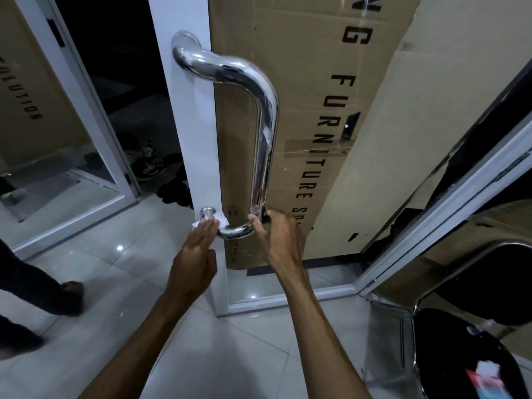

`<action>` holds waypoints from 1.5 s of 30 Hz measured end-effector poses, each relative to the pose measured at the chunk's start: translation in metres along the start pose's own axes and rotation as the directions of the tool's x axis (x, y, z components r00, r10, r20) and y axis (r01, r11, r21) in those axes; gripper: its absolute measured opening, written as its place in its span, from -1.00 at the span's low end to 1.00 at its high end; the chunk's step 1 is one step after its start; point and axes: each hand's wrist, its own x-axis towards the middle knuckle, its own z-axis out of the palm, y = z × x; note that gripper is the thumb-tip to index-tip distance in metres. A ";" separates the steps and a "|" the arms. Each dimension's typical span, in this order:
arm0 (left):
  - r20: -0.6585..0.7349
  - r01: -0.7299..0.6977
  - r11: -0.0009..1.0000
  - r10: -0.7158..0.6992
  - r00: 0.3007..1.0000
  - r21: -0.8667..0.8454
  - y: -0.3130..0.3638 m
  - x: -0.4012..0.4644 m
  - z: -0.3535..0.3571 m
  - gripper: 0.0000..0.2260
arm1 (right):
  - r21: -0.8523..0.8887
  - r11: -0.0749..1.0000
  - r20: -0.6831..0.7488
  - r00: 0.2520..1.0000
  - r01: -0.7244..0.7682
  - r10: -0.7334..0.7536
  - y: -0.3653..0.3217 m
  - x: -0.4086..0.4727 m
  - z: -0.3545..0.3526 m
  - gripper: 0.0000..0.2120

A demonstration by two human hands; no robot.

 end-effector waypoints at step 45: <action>-0.045 0.360 0.803 -0.431 0.901 -0.474 0.011 0.003 -0.017 -0.61 | -0.099 0.896 0.014 0.901 0.433 -0.433 -0.032 -0.047 0.096 -0.41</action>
